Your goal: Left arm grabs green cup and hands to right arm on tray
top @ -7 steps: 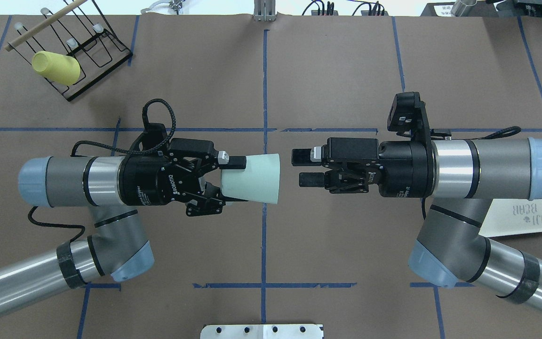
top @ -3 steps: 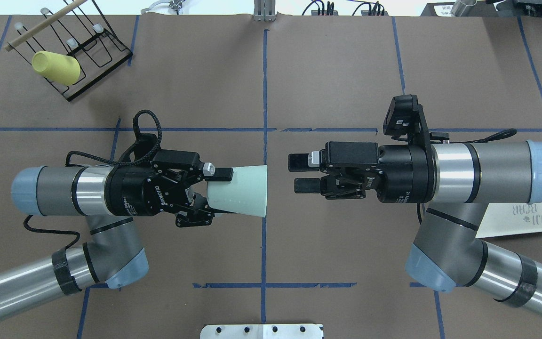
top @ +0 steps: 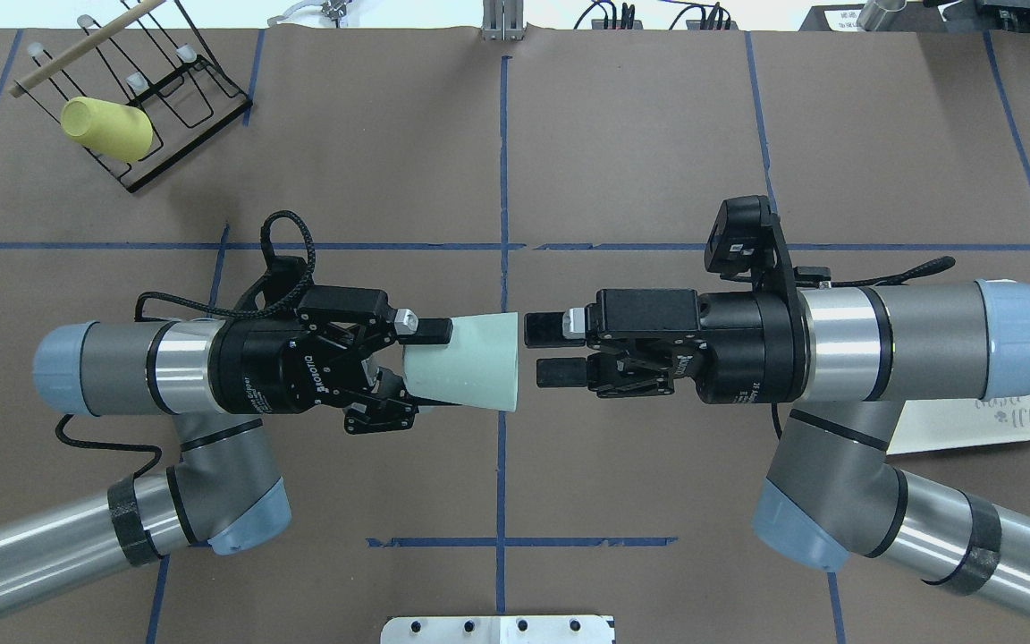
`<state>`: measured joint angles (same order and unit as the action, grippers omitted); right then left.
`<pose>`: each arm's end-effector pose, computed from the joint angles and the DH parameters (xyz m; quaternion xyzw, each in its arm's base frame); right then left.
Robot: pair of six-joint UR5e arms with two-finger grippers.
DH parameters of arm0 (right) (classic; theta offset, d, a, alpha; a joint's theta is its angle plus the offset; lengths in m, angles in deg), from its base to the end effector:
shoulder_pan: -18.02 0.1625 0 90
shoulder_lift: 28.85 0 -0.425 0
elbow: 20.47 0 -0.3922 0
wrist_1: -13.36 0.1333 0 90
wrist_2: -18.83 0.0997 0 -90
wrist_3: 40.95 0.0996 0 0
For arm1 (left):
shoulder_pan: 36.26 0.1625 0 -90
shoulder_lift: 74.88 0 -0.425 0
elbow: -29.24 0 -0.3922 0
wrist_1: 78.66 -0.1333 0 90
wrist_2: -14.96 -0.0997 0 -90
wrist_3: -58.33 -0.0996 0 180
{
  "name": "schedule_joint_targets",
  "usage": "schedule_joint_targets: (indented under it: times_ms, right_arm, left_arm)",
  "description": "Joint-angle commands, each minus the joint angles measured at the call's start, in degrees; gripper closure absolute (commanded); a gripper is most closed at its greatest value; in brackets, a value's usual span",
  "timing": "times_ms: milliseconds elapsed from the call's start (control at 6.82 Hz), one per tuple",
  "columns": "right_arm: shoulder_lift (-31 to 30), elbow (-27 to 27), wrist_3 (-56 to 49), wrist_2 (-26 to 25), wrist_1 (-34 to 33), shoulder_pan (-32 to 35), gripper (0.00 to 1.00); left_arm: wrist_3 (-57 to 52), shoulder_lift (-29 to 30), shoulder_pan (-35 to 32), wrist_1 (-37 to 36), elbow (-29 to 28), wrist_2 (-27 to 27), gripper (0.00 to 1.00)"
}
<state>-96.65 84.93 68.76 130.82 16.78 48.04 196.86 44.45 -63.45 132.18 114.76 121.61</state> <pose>-0.3637 -0.3211 0.1809 0.0015 -0.8968 0.0136 0.4422 0.4285 -0.3379 0.2332 -0.2170 0.9212 -0.0699 0.3153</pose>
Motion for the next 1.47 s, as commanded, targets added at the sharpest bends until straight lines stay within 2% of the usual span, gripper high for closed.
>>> schedule_joint_targets:
  times_ms: [0,440,587,733,1027,1173,1320]
  right_arm:
    - [0.6,-0.2,0.0,-0.1,0.0,-0.3,0.0]
    - [0.7,-0.4,-0.2,-0.5,0.0,-0.4,0.02]
    - [0.7,-0.4,-0.2,-0.5,0.0,-0.4,0.11]
    - [0.7,-0.4,-0.2,-0.5,0.0,-0.9,0.35]
    - [0.7,-0.4,-0.2,-0.5,0.0,-1.3,0.75]
    - [0.7,-0.5,-0.2,-0.5,0.0,-1.3,0.93]
    - [0.7,-0.5,-0.2,-0.5,0.0,-1.4,0.99]
  left_arm:
    - [0.0,0.2,1.6,0.0,0.1,-0.9,0.98]
    - [0.1,0.8,2.1,-0.3,0.1,-2.4,0.96]
    - [0.0,1.5,2.4,-0.5,0.1,-3.1,0.96]
    - [0.0,1.5,2.4,-0.5,0.1,-3.2,0.94]
    - [0.0,1.5,2.4,-0.8,0.1,-3.2,0.89]
    - [0.0,1.5,2.4,-0.7,0.1,-3.2,0.7]
    - [0.1,1.4,2.4,-0.8,0.1,-3.2,0.47]
